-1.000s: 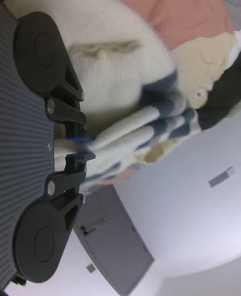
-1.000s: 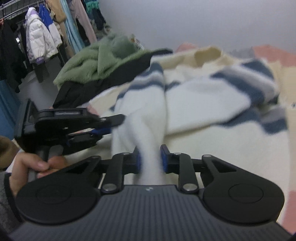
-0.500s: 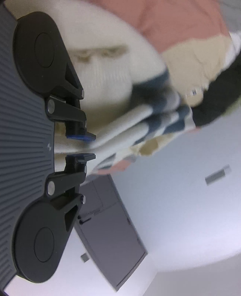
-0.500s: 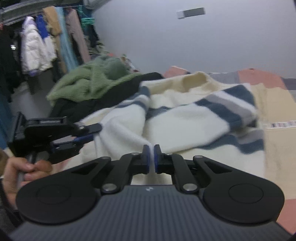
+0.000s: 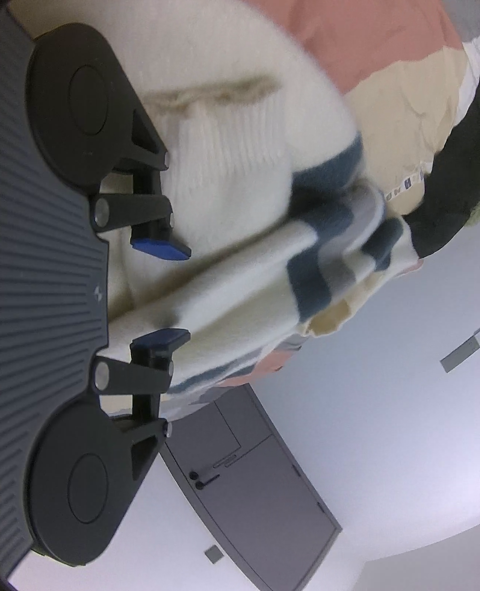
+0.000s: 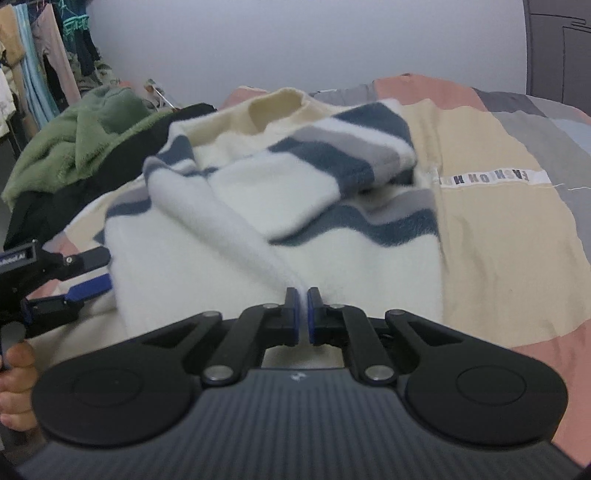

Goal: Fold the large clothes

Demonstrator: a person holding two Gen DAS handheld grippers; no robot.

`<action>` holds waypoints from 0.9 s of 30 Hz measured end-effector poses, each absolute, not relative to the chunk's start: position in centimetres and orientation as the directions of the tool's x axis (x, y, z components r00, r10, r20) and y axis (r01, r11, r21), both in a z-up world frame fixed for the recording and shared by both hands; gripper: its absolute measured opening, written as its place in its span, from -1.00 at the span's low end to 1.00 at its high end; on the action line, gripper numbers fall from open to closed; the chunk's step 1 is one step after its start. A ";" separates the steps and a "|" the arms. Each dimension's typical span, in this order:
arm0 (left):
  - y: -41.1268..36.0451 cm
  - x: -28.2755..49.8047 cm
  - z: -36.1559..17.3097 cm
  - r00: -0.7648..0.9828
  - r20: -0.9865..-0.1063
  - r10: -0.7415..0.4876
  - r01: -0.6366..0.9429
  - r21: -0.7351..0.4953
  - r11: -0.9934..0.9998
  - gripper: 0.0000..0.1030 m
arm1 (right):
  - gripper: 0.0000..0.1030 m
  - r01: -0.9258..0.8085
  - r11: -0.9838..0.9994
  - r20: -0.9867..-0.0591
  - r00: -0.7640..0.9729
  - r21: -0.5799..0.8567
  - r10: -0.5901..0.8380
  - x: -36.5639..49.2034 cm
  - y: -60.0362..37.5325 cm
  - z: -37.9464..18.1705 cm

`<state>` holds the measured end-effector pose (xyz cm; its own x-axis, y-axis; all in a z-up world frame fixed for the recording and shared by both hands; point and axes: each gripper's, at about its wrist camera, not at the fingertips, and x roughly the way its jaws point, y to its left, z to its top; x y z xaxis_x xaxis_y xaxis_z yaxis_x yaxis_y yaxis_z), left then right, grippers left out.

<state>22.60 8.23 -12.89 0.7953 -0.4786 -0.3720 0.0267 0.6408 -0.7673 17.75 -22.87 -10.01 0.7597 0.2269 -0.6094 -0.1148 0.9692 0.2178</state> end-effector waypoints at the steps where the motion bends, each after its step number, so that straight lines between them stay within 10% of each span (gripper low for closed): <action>1: 8.1 22.6 -12.9 0.797 -0.373 -0.475 0.023 -0.767 0.641 -0.10 | -0.86 -0.117 0.969 -0.610 0.758 0.218 0.229 17.8 -22.8 -10.1; 8: 7.8 23.0 -12.6 0.823 -0.393 -0.410 -0.003 -0.725 0.689 -0.84 | -0.86 -0.127 0.964 -0.596 0.764 0.235 0.246 17.4 -22.9 -9.9; 14: 9.7 21.2 -9.8 0.879 -0.315 -0.357 0.016 -0.730 0.683 -0.87 | -0.85 -0.193 0.938 -0.543 0.774 0.286 0.325 16.5 -22.2 -8.2; 27: 9.8 22.1 -11.3 0.827 -0.483 -0.288 -0.085 -0.613 0.785 -0.85 | -0.81 -0.240 0.934 -0.597 0.720 0.263 0.354 18.8 -19.7 -10.8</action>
<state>22.15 9.79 -11.32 0.8265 -0.2884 -0.4834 -0.0846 0.7853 -0.6133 18.76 -19.73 -10.83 0.7204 0.3536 -0.5966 -0.2405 0.9342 0.2634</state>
